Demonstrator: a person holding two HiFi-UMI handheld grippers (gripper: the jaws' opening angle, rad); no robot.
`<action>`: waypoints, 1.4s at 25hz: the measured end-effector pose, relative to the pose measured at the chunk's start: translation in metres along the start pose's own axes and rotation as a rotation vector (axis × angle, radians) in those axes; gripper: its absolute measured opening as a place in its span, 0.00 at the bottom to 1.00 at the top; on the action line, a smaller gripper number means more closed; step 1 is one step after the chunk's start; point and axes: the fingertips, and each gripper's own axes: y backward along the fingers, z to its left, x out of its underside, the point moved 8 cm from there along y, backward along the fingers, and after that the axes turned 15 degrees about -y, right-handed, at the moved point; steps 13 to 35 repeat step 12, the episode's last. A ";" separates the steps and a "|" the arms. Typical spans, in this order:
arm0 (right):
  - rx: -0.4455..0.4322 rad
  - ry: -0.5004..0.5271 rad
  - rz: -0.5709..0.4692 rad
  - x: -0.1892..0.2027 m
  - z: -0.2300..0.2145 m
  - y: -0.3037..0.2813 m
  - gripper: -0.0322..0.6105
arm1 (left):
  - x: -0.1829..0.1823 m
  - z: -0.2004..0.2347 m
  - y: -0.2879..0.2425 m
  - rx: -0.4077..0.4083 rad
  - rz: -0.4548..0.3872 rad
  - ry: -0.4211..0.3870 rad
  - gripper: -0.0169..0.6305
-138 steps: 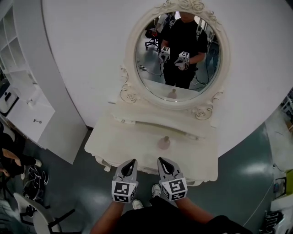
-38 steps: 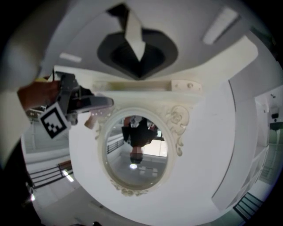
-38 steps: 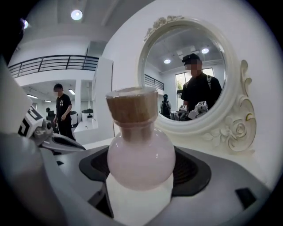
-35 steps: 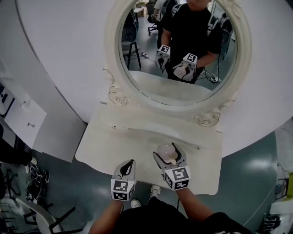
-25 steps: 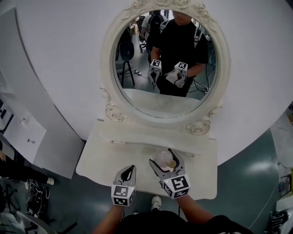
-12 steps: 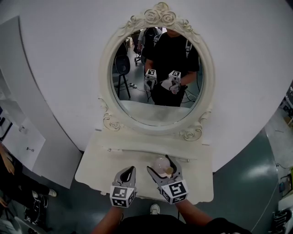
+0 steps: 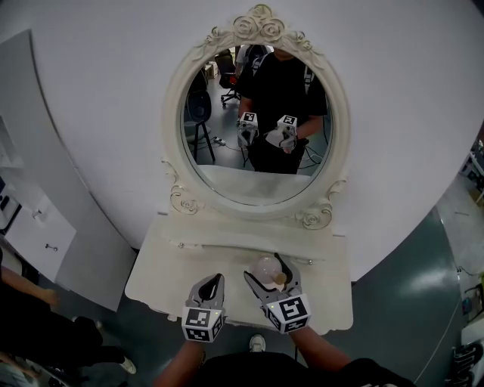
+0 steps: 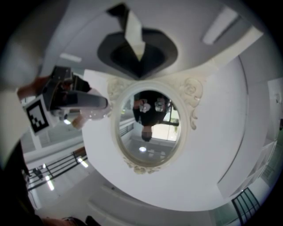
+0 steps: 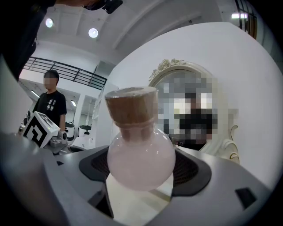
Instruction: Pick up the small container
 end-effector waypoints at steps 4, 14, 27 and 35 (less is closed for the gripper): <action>0.007 -0.004 -0.005 0.001 0.000 -0.001 0.61 | 0.001 0.002 0.002 -0.013 -0.002 0.005 0.04; 0.003 -0.005 -0.021 -0.004 0.000 -0.007 0.61 | 0.001 0.003 -0.002 -0.012 -0.004 0.004 0.04; 0.003 -0.005 -0.021 -0.004 0.000 -0.007 0.61 | 0.001 0.003 -0.002 -0.012 -0.004 0.004 0.04; 0.003 -0.005 -0.021 -0.004 0.000 -0.007 0.61 | 0.001 0.003 -0.002 -0.012 -0.004 0.004 0.04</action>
